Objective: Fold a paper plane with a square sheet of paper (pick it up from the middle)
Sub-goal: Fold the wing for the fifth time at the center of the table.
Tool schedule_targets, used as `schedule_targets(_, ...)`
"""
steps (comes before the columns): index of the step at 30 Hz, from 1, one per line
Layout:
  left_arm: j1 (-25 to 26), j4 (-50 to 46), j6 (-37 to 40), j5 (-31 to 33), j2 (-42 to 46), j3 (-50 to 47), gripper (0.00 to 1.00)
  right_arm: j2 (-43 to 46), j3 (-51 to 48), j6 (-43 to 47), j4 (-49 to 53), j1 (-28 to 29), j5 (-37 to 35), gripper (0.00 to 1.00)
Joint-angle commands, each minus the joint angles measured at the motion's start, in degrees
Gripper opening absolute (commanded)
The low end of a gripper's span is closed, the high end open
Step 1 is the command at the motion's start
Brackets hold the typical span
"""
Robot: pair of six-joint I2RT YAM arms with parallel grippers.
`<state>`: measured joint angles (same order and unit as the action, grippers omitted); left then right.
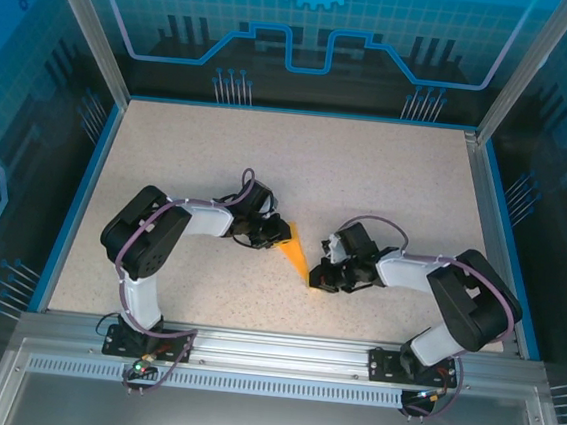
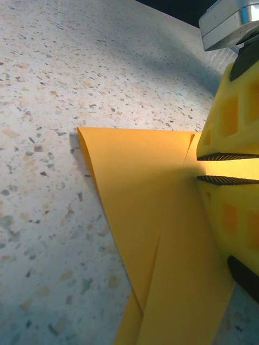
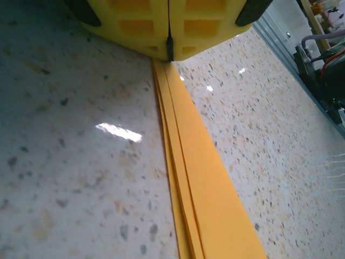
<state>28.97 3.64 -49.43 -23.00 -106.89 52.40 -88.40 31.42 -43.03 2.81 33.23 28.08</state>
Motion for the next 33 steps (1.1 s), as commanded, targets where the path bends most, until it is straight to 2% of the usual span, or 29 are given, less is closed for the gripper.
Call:
schedule_targets(1,-0.9,-5.6,1.3,2.6,-2.5,-0.3,0.20,0.1,-3.1,2.2,10.3,-0.9,-1.6,0.06)
schedule_targets(7,-0.9,-5.2,1.3,2.2,-2.4,-0.4,0.20,4.2,-3.7,2.9,12.7,-2.5,-2.1,0.07)
schedule_targets(14,-0.9,-5.2,1.6,1.3,-2.0,0.1,0.20,10.0,-0.3,1.1,8.6,-2.5,0.7,0.10)
schedule_targets(25,-0.8,-4.7,1.1,1.0,-2.2,0.3,0.21,-5.1,12.1,-1.3,2.0,-0.6,3.6,0.09)
schedule_targets(33,-0.8,-5.2,1.5,0.9,-2.1,0.4,0.21,-10.6,9.1,-1.1,-0.5,-1.0,3.3,0.09)
